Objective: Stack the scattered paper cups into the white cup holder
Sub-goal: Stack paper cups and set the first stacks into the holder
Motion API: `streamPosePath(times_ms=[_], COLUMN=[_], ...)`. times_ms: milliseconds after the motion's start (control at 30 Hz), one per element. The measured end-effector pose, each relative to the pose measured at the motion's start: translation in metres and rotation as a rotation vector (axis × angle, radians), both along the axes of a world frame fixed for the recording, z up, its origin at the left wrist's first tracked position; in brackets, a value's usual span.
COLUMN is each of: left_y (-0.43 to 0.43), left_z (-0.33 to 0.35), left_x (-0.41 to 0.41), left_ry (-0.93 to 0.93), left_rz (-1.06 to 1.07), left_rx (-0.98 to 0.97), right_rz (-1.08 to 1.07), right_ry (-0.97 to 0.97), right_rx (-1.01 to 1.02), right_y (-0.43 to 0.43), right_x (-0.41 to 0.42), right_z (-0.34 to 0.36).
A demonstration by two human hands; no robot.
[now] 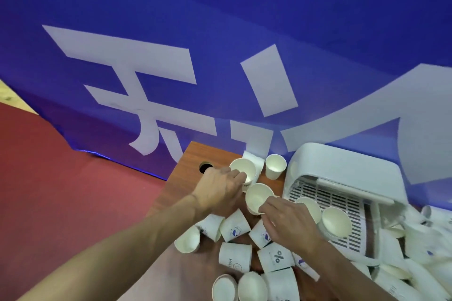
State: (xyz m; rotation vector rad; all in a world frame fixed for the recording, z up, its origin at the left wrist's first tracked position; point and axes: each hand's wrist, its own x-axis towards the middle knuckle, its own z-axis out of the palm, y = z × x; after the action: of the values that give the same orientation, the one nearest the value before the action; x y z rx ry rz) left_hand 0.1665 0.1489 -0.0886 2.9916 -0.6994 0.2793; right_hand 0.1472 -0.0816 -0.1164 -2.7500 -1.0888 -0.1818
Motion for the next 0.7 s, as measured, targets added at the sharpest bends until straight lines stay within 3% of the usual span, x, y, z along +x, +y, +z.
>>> streamPosePath(times_ms=[300,700], left_y=[-0.063,-0.138], left_z=[0.018,0.001], left_x=[-0.040,-0.040], left_ry=[-0.099,-0.126], left_rz=[-0.128,-0.215], left_rx=[-0.019,-0.072], right_rz=[-0.089,-0.260], right_ry=[-0.079,-0.120], right_rx=[0.225,0.352], right_y=[-0.075,-0.175], right_x=[-0.035,-0.050], right_z=[0.007,-0.007])
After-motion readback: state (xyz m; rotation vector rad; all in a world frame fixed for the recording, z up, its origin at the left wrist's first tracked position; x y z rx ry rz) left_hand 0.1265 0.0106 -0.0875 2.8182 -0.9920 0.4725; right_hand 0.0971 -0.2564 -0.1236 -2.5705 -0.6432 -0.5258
